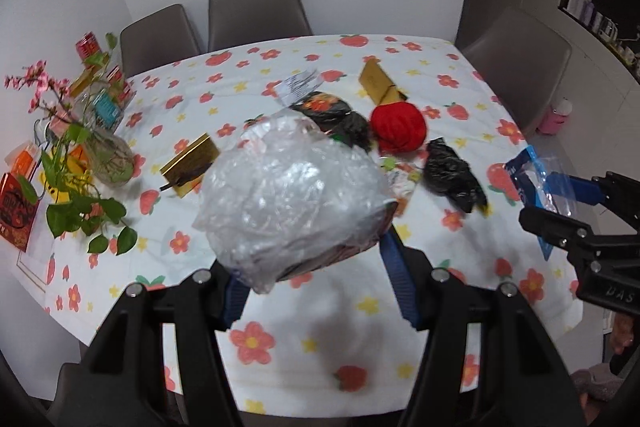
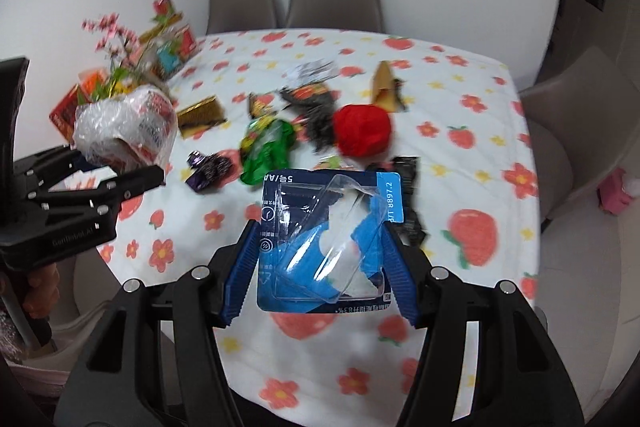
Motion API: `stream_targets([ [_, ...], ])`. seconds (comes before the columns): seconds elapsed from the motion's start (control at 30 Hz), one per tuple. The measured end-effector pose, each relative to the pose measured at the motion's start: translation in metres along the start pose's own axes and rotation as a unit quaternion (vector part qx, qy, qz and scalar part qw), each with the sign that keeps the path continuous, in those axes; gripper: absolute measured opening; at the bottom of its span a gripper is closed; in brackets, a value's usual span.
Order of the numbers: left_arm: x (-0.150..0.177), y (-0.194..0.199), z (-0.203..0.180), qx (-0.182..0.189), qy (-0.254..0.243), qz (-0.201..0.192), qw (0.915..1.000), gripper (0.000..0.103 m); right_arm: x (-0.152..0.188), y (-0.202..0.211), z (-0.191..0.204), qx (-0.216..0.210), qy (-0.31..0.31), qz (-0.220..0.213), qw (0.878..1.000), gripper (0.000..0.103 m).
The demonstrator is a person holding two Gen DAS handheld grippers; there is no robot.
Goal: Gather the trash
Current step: 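Carry both items to the grey bin and open both tools to drop them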
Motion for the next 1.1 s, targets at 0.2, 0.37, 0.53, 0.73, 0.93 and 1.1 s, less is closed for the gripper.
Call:
stream_targets([
  [0.2,-0.020,0.016,-0.122,0.042,-0.053,-0.009,0.9976,0.060,0.038,0.057,-0.111,0.029,-0.065,-0.020,0.997,0.058],
  [0.37,-0.027,0.017,-0.250,0.102,-0.103,-0.001,0.9894,0.060,0.095,0.105,-0.221,0.080,-0.120,-0.017,0.989,0.058],
  [0.53,-0.026,0.000,-0.376,0.152,-0.154,0.015,0.9761,0.060,0.162,0.137,-0.328,0.134,-0.171,-0.003,0.976,0.058],
  [0.73,-0.010,-0.049,-0.505,0.216,-0.212,0.066,0.9508,0.060,0.233,0.136,-0.431,0.166,-0.240,0.029,0.956,0.058],
  [0.93,0.017,-0.149,-0.593,0.235,-0.270,0.122,0.9259,0.060,0.289,0.063,-0.501,0.167,-0.274,0.061,0.945,0.058],
  [1.1,0.043,-0.256,-0.650,0.222,-0.299,0.166,0.9131,0.060,0.329,-0.025,-0.553,0.148,-0.290,0.074,0.943,0.058],
])
Point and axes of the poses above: each gripper's, at about its wrist camera, not at the fingertips, and y roughly against the way its jaws point, z to its left, x to its underside, the point moved 3 cm from there along -y, roughly the way its jaws point, and after that the axes turned 6 degrees about z, right-handed, at the moved point
